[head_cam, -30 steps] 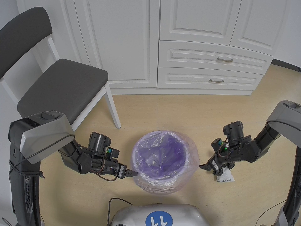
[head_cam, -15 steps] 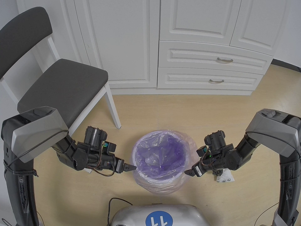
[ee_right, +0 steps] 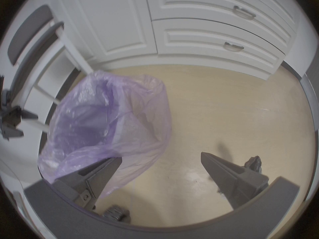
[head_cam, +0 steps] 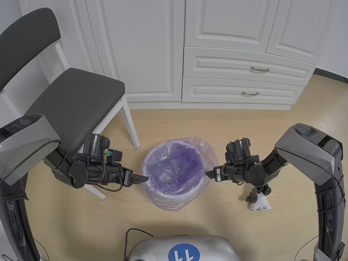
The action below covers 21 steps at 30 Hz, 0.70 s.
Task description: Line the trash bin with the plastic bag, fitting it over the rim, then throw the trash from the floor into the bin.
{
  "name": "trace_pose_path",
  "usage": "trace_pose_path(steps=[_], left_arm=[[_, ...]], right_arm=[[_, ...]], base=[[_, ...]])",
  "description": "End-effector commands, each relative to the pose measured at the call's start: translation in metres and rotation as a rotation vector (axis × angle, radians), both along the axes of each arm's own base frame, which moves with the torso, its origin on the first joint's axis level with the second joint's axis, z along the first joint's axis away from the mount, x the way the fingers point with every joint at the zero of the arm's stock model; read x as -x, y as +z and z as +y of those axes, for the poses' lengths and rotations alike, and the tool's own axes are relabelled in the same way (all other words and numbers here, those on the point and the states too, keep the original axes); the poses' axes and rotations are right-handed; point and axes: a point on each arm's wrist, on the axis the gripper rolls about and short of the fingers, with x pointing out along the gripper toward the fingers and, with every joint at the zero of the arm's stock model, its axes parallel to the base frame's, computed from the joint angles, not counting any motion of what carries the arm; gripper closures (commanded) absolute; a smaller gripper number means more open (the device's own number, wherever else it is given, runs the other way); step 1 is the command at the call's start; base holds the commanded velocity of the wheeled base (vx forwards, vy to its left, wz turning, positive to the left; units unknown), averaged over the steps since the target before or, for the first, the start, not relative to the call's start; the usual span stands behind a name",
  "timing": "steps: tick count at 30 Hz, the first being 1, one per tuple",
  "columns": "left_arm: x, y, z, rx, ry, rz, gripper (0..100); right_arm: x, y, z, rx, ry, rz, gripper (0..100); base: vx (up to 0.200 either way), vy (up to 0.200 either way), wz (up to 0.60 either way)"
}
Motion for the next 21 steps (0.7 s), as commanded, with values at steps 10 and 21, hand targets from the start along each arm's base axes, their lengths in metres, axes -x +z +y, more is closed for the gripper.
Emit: trace_pose_path(steps=[10,21], left_arm=[[-0.001,0.010,0.004,0.007,0.012,-0.032,0],[-0.002,0.009,0.003,0.010,0.010,-0.050,0]], right_arm=[[-0.024,0.016,0.014,-0.129,-0.092,-0.080,0],[-0.004,0.047,-0.023,0.003,-0.006,-0.171,0]], base=[[0.000,0.000,0.00],[0.000,0.000,0.00]])
